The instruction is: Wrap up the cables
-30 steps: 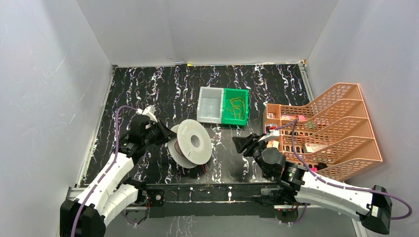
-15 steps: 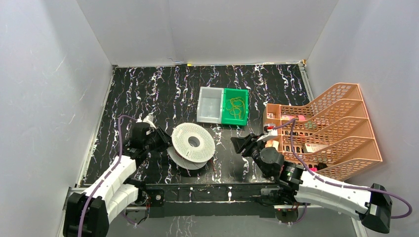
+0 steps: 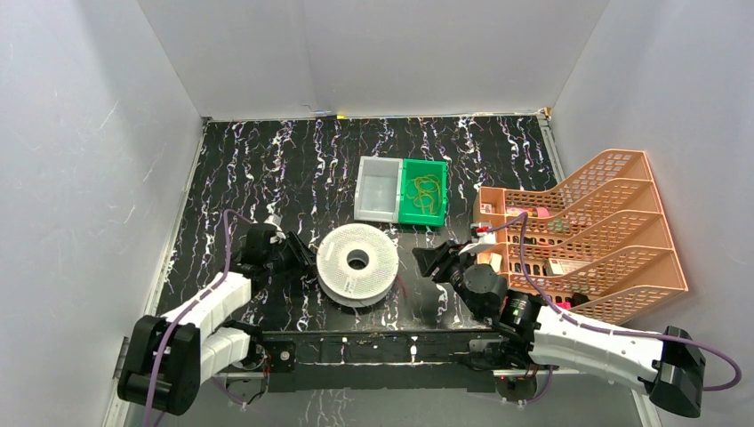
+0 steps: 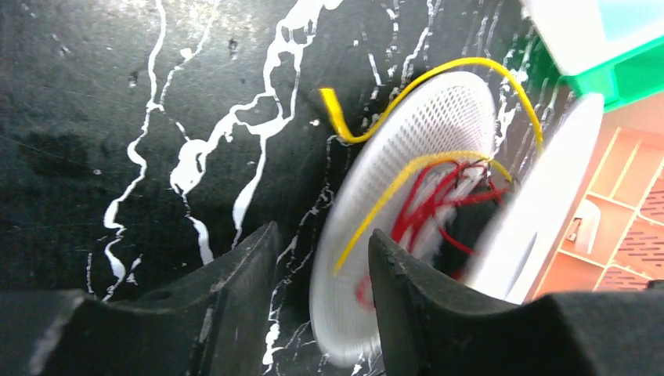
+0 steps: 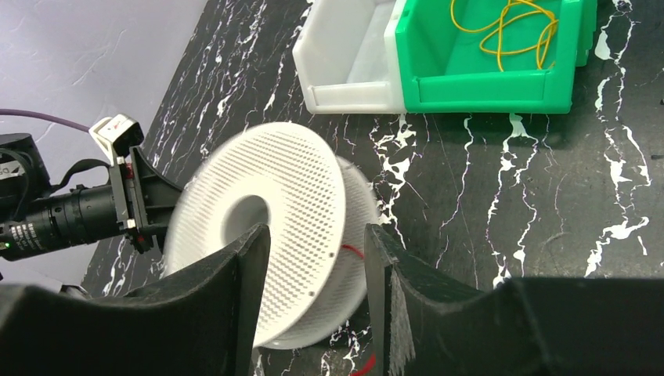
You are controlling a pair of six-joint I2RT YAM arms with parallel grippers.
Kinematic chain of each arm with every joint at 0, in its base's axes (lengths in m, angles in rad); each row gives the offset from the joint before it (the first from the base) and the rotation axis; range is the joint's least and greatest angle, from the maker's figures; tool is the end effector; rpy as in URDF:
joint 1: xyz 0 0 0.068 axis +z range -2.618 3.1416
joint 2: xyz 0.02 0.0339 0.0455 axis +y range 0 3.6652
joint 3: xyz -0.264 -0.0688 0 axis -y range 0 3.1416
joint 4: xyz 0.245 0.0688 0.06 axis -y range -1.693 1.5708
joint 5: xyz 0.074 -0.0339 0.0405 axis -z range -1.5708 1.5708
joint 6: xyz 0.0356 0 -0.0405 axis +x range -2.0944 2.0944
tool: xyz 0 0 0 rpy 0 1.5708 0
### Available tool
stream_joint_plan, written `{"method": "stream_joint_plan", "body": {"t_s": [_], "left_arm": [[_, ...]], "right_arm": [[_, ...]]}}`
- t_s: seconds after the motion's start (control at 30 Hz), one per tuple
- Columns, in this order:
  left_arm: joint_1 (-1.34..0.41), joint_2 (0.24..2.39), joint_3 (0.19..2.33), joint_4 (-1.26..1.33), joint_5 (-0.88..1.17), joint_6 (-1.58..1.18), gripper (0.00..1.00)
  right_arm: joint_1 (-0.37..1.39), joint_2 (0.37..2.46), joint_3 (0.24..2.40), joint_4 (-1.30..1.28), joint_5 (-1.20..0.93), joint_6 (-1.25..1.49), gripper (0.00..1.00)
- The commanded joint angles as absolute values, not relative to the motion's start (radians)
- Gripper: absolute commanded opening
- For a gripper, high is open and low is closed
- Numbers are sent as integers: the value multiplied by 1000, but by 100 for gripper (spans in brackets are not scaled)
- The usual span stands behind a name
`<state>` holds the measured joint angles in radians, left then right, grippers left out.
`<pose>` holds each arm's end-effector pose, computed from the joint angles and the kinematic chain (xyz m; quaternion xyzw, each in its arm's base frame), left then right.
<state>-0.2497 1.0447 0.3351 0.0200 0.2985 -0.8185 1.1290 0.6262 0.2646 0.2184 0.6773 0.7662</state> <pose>0.1871 -0.0585 0.1590 -0.1901 0.8763 -0.3305 0.2945 0.0874 0.1325 0.2231 0.0853 0.7405 0.3549 0.5643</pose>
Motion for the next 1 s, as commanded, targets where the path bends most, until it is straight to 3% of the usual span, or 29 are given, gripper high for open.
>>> {"method": "stream_joint_plan", "body": {"t_s": [0.0,0.17,0.47,0.8,0.97], "left_arm": [[-244,1084,349,44,308,-818,47],[-245,1117,381,25,283,-818,55],[-244,1061,439,-82,201,-791,61],[-245,1013,568,-241,151,-712,69],[-244,1046,672,-330,153,-622,85]], "right_arm": [[1136,631,266,285,690,779,56],[1136,620,264,273,699,785,57],[1136,601,266,249,710,786,58],[1135,651,302,219,748,759,67],[1130,748,396,163,766,676,75]]}}
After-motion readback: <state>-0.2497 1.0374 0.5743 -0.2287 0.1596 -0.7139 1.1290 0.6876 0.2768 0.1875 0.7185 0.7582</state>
